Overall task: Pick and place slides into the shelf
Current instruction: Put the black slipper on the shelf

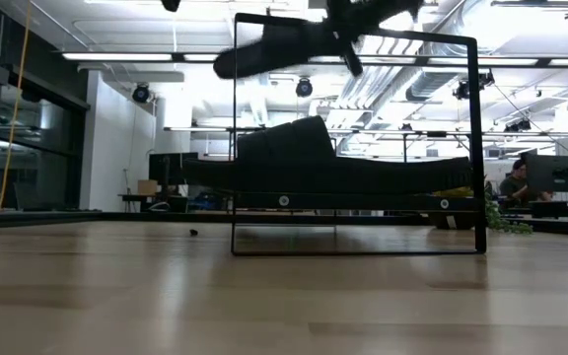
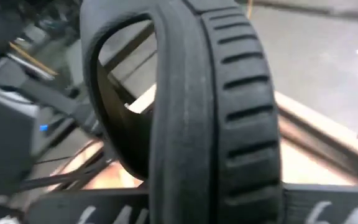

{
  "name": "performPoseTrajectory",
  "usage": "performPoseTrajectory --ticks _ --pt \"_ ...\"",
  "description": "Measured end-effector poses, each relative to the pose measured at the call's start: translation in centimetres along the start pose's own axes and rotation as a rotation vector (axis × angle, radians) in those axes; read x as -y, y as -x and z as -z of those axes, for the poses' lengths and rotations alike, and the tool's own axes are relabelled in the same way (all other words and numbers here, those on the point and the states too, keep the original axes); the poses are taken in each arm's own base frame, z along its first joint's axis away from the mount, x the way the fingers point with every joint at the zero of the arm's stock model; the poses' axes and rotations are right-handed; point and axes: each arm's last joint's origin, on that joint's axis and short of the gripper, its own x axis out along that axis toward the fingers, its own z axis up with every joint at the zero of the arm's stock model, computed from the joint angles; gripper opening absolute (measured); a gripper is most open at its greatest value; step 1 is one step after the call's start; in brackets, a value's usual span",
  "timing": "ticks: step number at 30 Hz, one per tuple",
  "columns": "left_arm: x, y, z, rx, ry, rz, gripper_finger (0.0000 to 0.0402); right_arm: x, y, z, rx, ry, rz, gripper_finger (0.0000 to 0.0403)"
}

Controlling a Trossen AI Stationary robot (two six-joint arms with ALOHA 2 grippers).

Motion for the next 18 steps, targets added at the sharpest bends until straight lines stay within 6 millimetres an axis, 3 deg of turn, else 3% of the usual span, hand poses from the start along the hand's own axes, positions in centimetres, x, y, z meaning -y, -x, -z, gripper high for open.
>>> performPoseTrajectory --ticks 8,15,18 --pt "0.0 0.0 0.0 0.000 -0.005 0.000 0.0183 6.9 0.9 8.8 0.073 -0.170 -0.199 0.0015" --pt "0.0 0.0 0.0 0.003 -0.005 0.007 0.0184 10.8 0.9 14.2 0.105 -0.284 -0.238 0.0015" --pt "0.0 0.0 0.0 0.004 -0.006 0.007 0.0184 12.0 0.3 15.2 0.085 -0.302 -0.212 0.0015"
